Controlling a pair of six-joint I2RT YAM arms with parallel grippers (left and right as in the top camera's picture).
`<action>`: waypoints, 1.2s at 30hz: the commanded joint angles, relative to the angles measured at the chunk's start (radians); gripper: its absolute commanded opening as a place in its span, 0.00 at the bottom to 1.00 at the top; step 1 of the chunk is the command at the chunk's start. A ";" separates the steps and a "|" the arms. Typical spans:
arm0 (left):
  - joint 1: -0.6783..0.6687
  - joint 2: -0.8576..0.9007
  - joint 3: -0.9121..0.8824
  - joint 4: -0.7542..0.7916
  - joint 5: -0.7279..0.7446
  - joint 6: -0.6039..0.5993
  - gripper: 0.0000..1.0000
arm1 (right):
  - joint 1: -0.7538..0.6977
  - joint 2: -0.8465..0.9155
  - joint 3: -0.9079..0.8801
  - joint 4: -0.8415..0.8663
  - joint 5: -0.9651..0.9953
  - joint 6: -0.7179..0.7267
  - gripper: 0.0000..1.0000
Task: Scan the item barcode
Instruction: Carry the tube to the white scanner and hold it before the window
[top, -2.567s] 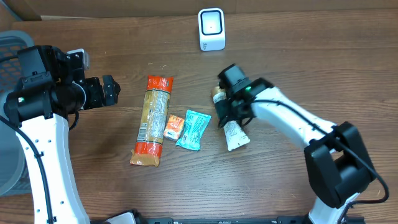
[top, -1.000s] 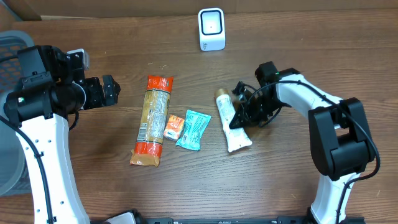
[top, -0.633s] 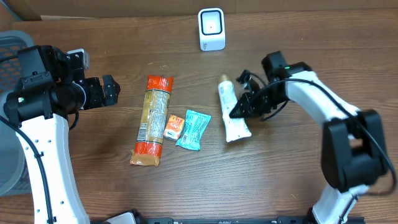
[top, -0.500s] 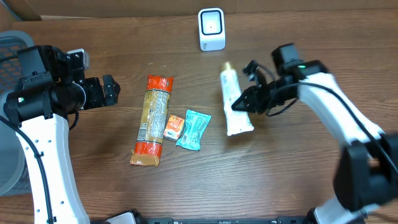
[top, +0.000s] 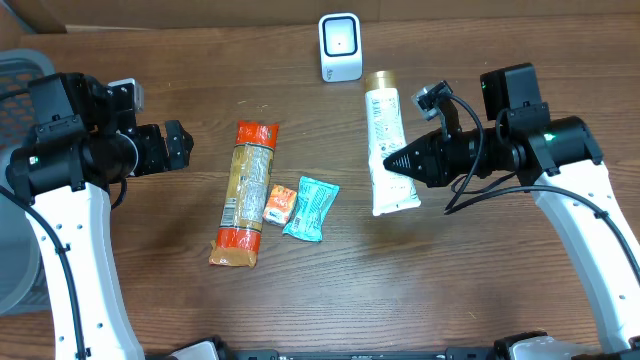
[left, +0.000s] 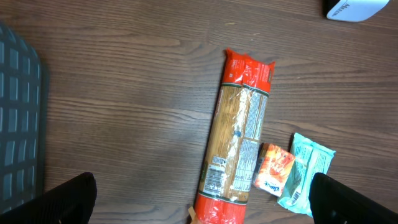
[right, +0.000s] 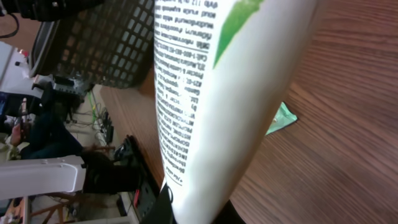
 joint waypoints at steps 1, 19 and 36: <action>-0.005 -0.017 0.019 0.000 0.012 0.023 1.00 | 0.008 -0.019 0.035 0.038 0.061 0.096 0.04; -0.005 -0.017 0.019 0.000 0.012 0.023 1.00 | 0.211 0.609 0.709 0.145 1.234 0.187 0.03; -0.005 -0.017 0.019 0.000 0.012 0.023 1.00 | 0.233 0.882 0.766 0.549 1.476 -0.442 0.04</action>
